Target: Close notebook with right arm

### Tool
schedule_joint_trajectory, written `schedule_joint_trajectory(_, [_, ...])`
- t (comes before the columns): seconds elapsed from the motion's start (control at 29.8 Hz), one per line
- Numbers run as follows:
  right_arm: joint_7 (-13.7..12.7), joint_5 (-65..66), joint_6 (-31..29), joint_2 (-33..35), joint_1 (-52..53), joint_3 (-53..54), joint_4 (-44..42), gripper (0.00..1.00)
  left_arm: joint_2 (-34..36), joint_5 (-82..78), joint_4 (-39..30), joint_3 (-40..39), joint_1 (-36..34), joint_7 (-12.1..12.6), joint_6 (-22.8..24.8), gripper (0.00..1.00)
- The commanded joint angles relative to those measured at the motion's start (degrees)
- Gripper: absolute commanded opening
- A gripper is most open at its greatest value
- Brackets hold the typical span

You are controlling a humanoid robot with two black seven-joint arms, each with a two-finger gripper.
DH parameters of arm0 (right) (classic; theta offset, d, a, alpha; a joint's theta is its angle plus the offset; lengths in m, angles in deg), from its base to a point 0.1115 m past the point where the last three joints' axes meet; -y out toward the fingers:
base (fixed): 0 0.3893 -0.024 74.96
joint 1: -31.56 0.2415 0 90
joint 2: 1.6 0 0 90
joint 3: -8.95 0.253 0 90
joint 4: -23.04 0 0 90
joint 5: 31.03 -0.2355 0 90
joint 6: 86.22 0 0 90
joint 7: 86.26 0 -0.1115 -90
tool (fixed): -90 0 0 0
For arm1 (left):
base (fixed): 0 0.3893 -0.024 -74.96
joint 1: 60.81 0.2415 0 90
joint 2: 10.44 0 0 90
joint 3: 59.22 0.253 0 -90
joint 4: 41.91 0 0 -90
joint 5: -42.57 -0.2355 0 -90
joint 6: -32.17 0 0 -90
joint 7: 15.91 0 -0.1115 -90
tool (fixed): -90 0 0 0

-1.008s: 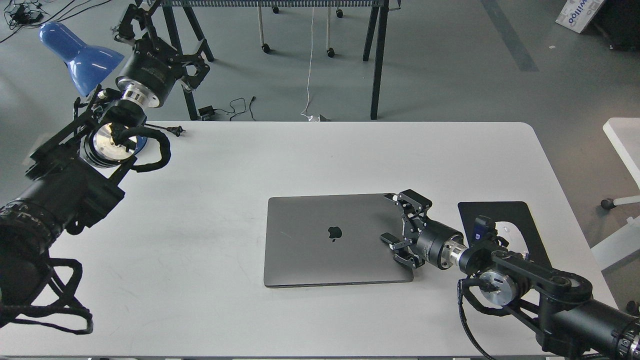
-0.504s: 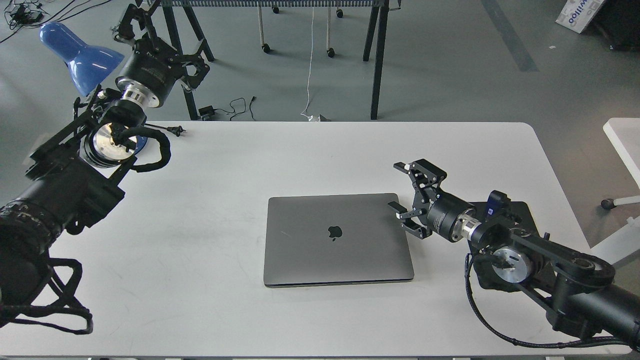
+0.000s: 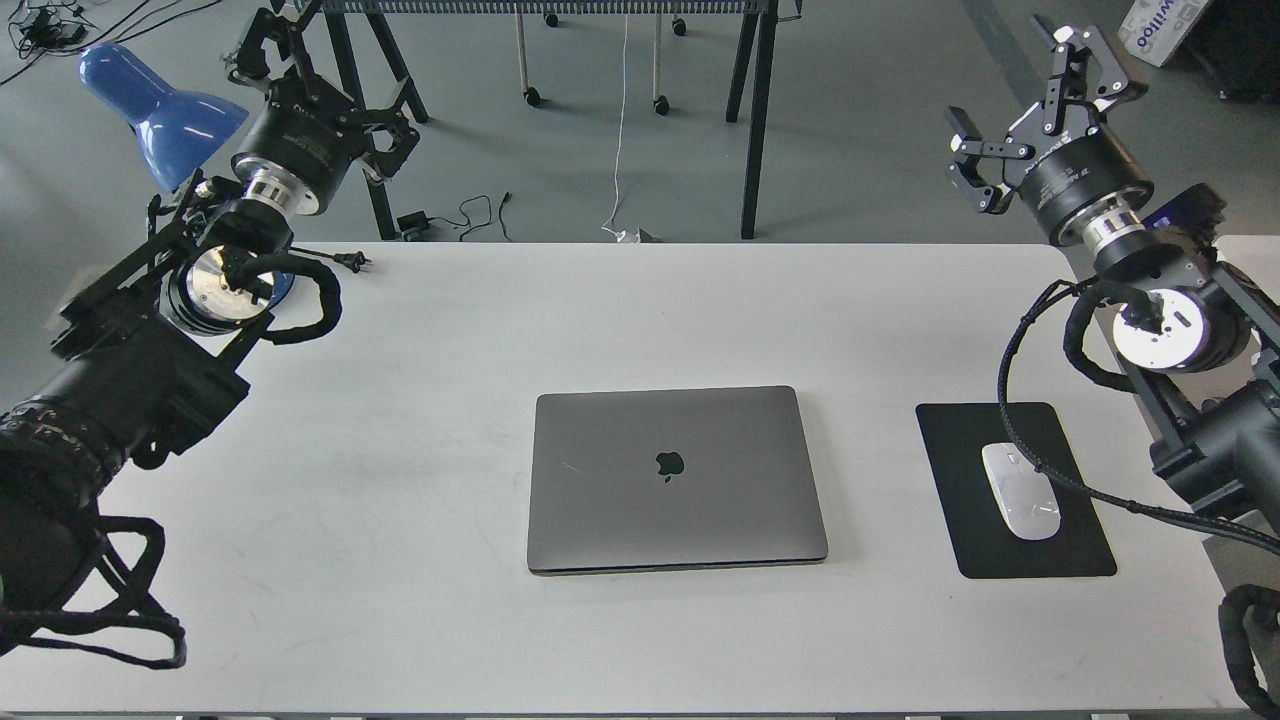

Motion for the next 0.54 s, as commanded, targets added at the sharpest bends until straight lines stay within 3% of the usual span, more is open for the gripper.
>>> schedule_joint_trajectory(0.0, [-0.49,-4.01,-0.65,-1.53,1.79,2.19,-5.35,1.00,0.00,0.00,0.00,0.00,0.00,0.07,0.00,1.00])
schedule_joint_trajectory(0.17, [-0.94,-12.72,-1.97,-1.18,1.79,1.23,-6.23,1.00,0.00,0.00,0.00,0.00,0.00,0.07,0.00,1.00])
schedule_joint_trajectory(0.5, [-0.15,-13.08,-1.70,-2.68,1.53,1.14,-6.15,1.00,0.00,0.00,0.00,0.00,0.00,0.07,0.00,1.00])
